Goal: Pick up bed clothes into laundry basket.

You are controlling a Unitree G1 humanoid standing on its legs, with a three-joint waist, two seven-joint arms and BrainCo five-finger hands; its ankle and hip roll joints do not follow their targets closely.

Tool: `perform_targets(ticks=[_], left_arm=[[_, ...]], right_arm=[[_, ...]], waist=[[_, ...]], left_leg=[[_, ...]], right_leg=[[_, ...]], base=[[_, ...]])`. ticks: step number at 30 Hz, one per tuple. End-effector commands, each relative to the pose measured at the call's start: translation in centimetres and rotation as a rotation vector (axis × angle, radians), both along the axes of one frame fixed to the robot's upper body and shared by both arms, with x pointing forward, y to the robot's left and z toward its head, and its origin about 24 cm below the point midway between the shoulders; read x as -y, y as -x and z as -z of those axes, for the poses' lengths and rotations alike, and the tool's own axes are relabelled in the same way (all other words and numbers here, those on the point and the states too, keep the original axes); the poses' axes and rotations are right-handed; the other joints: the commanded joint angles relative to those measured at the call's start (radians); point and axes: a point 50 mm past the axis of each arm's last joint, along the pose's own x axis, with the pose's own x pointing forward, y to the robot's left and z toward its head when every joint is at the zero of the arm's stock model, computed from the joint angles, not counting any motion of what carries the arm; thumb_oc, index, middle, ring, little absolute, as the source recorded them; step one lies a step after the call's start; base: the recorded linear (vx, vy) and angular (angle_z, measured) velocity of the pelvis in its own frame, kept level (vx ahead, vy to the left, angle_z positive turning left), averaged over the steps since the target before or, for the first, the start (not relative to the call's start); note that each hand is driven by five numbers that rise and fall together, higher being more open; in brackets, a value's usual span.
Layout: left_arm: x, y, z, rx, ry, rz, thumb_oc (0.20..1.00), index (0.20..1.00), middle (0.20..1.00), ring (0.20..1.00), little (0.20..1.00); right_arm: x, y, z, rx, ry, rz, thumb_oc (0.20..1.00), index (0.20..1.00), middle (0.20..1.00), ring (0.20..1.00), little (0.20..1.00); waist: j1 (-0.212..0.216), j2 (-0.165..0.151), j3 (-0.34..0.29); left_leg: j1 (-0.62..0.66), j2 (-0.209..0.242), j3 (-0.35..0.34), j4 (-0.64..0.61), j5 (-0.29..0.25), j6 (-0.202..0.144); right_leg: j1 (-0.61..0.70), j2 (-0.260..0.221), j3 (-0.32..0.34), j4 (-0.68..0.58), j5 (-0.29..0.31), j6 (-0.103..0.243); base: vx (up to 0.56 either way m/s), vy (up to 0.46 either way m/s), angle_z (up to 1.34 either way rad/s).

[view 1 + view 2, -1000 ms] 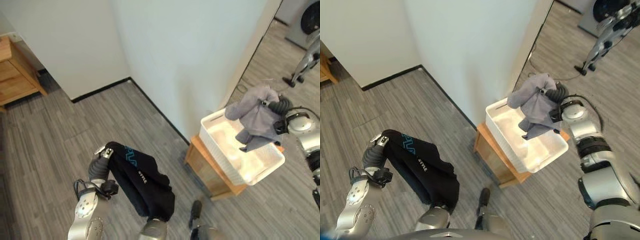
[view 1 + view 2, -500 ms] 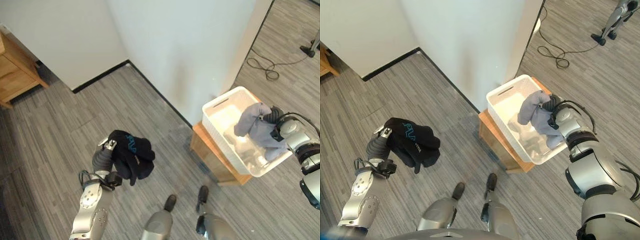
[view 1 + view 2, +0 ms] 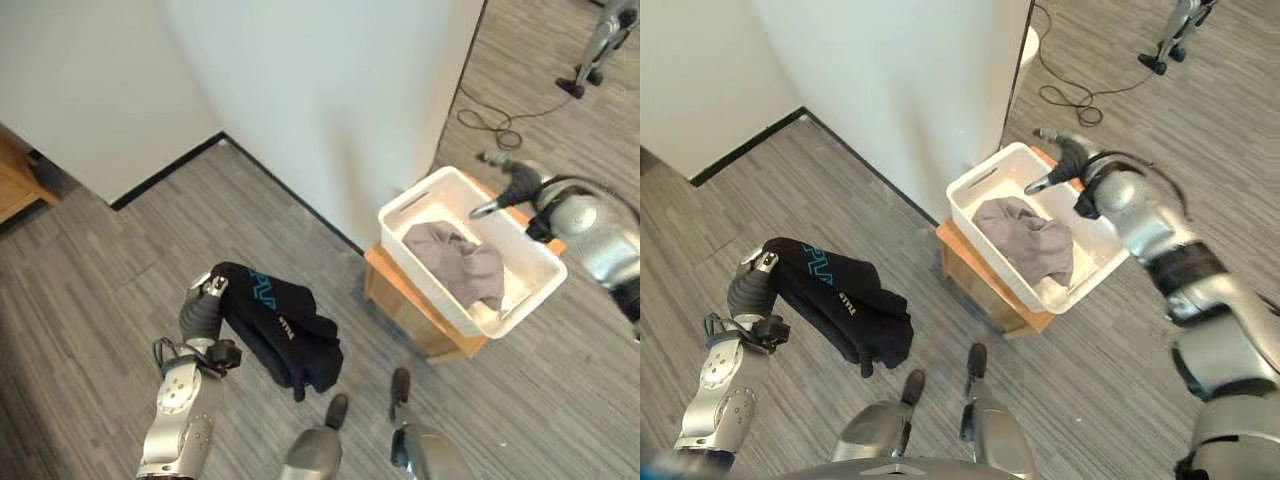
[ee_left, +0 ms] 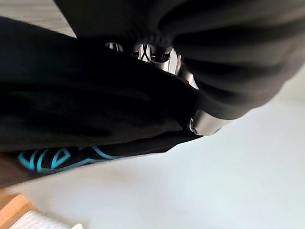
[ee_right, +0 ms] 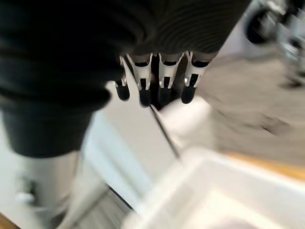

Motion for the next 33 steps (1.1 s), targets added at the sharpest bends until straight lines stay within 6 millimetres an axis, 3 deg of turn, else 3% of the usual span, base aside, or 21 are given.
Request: perform_targets(ticks=[1,2,3,5,7,8,9,11,12,13,14,18,19,21,22,24,27,29,33], left_arm=[[-1.7,-0.5,-5.1,0.194,-0.186,-0.019,0.200,0.200,0.200,0.200,0.200],[-2.5,-1.2,-6.9,0.245,-0.245,-0.037,0.200,0.200,0.200,0.200,0.200],[-2.5,-1.2,-7.0,0.245,-0.247,-0.034,0.200,0.200,0.200,0.200,0.200],[-3.2,-2.3,-10.6,0.327,-0.379,-0.033,0.200,0.200,0.200,0.200,0.200],[-3.3,-2.6,-11.6,0.347,-0.415,-0.023,0.200,0.200,0.200,0.200,0.200],[-3.5,-3.0,-14.0,0.402,-0.467,-0.004,0.200,0.200,0.200,0.200,0.200],[-3.5,-3.1,-14.0,0.403,-0.469,0.000,0.200,0.200,0.200,0.200,0.200],[-4.1,-3.2,-16.8,0.460,-0.535,-0.015,0.200,0.200,0.200,0.200,0.200],[-4.7,-3.0,-19.5,0.515,-0.583,-0.037,0.200,0.200,0.200,0.200,0.200],[-4.6,-3.2,-20.8,0.535,-0.620,-0.034,0.200,0.200,0.200,0.200,0.200],[-4.6,-3.3,-20.8,0.535,-0.620,-0.032,0.200,0.200,0.200,0.200,0.200],[-5.2,-3.8,-26.1,0.561,-0.785,-0.066,0.200,0.200,0.200,0.200,0.200],[-5.8,-4.4,-27.7,0.543,-0.808,-0.093,0.200,0.200,0.200,0.200,0.200],[-5.4,-4.8,-28.0,0.550,-0.812,-0.081,0.200,0.200,0.200,0.200,0.200],[-5.8,-5.3,-29.6,0.515,-0.893,-0.127,0.200,0.200,0.200,0.200,0.200],[-5.5,-6.1,-31.3,0.511,-0.914,-0.129,0.200,0.200,0.200,0.200,0.200],[-4.8,-6.6,-32.4,0.509,-0.944,-0.109,0.200,0.200,0.200,0.200,0.200],[-4.6,-7.2,-33.5,0.514,-0.962,-0.128,0.200,0.200,0.200,0.200,0.200],[-4.3,-8.3,-34.0,0.517,-0.893,-0.134,0.200,0.200,0.200,0.200,0.200]], right_arm=[[0.6,1.8,-1.7,0.088,-0.026,-0.033,1.000,1.000,1.000,1.000,1.000],[0.8,3.5,-2.1,0.128,-0.046,-0.072,1.000,1.000,1.000,1.000,1.000],[0.9,3.6,-2.0,0.128,-0.048,-0.069,1.000,1.000,1.000,1.000,1.000],[0.9,6.0,-2.3,0.204,-0.148,-0.135,1.000,1.000,1.000,1.000,1.000],[1.4,6.9,-1.7,0.204,-0.176,-0.129,1.000,1.000,1.000,1.000,1.000],[2.5,7.5,0.0,0.191,-0.209,-0.081,1.000,1.000,1.000,1.000,1.000],[2.5,7.6,0.0,0.191,-0.211,-0.077,1.000,1.000,1.000,1.000,1.000],[3.8,8.4,2.2,0.136,-0.203,-0.001,1.000,1.000,1.000,1.000,1.000],[4.9,9.3,4.7,0.079,-0.258,0.067,1.000,1.000,1.000,1.000,1.000],[5.0,9.9,6.2,0.040,-0.309,0.084,1.000,1.000,1.000,1.000,1.000],[5.0,9.9,6.2,0.040,-0.310,0.085,1.000,1.000,1.000,1.000,1.000],[4.5,11.5,11.0,-0.094,-0.494,0.109,1.000,1.000,1.000,1.000,1.000],[3.5,11.9,12.8,-0.149,-0.597,0.088,1.000,1.000,1.000,1.000,1.000],[3.7,12.0,12.9,-0.145,-0.606,0.097,1.000,1.000,1.000,1.000,1.000],[2.7,12.5,15.0,-0.208,-0.700,0.091,1.000,1.000,1.000,1.000,1.000],[1.7,13.2,17.3,-0.297,-0.674,0.098,1.000,1.000,1.000,1.000,1.000],[0.7,13.6,18.4,-0.357,-0.666,0.077,1.000,1.000,1.000,1.000,1.000],[-0.7,14.5,20.4,-0.470,-0.690,0.040,1.000,1.000,1.000,1.000,1.000],[-2.0,14.9,21.4,-0.547,-0.661,-0.017,1.000,1.000,1.000,1.000,1.000]], waist=[[-0.046,0.004,-0.094],[-0.070,0.012,-0.115],[-0.066,0.011,-0.114],[-0.106,0.032,-0.143],[-0.108,0.034,-0.150],[-0.125,0.046,-0.164],[-0.121,0.044,-0.164],[-0.138,0.054,-0.176],[-0.163,0.067,-0.188],[-0.169,0.070,-0.191],[-0.166,0.069,-0.191],[-0.200,0.090,-0.207],[-0.225,0.108,-0.207],[-0.214,0.100,-0.209],[-0.231,0.118,-0.211],[-0.235,0.125,-0.212],[-0.238,0.128,-0.211],[-0.246,0.137,-0.211],[-0.257,0.141,-0.208]], left_leg=[[-0.047,0.050,-0.025,-0.040,0.063,-0.034],[-0.030,0.051,-0.011,-0.043,0.054,-0.032],[-0.030,0.051,-0.011,-0.043,0.054,-0.032],[-0.012,0.050,0.001,-0.047,0.047,-0.029],[-0.005,0.049,0.003,-0.048,0.043,-0.028],[0.005,0.050,0.008,-0.051,0.040,-0.024],[0.006,0.050,0.008,-0.051,0.040,-0.024],[0.019,0.050,0.017,-0.053,0.036,-0.021],[0.028,0.049,0.027,-0.054,0.033,-0.020],[0.033,0.049,0.032,-0.054,0.031,-0.020],[0.033,0.049,0.032,-0.054,0.031,-0.020],[0.039,0.048,0.043,-0.054,0.028,-0.021],[0.045,0.049,0.049,-0.054,0.025,-0.023],[0.040,0.047,0.048,-0.054,0.029,-0.023],[0.041,0.046,0.053,-0.054,0.030,-0.024],[0.047,0.047,0.058,-0.054,0.022,-0.026],[0.047,0.046,0.063,-0.054,0.023,-0.028],[0.046,0.042,0.069,-0.054,0.024,-0.028],[0.045,0.043,0.078,-0.054,0.025,-0.031]], right_leg=[[0.100,-0.029,-0.014,0.015,-0.168,0.059],[0.112,-0.031,-0.006,0.015,-0.172,0.060],[0.113,-0.031,-0.006,0.015,-0.172,0.060],[0.126,-0.033,0.007,0.015,-0.178,0.063],[0.131,-0.034,0.007,0.015,-0.180,0.065],[0.138,-0.035,0.010,0.015,-0.180,0.068],[0.138,-0.035,0.010,0.015,-0.181,0.068],[0.145,-0.034,0.018,0.015,-0.182,0.071],[0.151,-0.033,0.030,0.015,-0.182,0.075],[0.153,-0.034,0.033,0.015,-0.183,0.077],[0.153,-0.034,0.033,0.015,-0.183,0.077],[0.151,-0.034,0.043,0.015,-0.180,0.087],[0.155,-0.034,0.049,0.015,-0.178,0.093],[0.151,-0.035,0.048,0.015,-0.176,0.094],[0.149,-0.035,0.052,0.015,-0.174,0.099],[0.152,-0.035,0.057,0.015,-0.180,0.104],[0.148,-0.037,0.061,0.015,-0.179,0.107],[0.144,-0.040,0.063,0.015,-0.177,0.113],[0.142,-0.040,0.068,0.015,-0.175,0.115]], base=[[0.03,0.075,-0.11],[0.04,0.035,-0.13],[0.07,0.070,-0.13],[0.04,0.044,-0.16],[0.03,0.028,-0.04],[0.03,0.036,-0.05],[0.03,0.041,-0.06],[0.04,0.036,-0.11],[0.04,0.047,-0.19],[0.03,0.040,-0.14],[0.02,0.021,-0.11],[0.02,0.019,-0.22],[0.02,0.019,-0.12],[0.00,0.006,-0.03],[0.05,0.004,-0.08],[0.05,0.002,-0.18],[0.03,0.008,-0.12],[0.02,0.014,-0.06],[0.01,0.009,-0.06]])
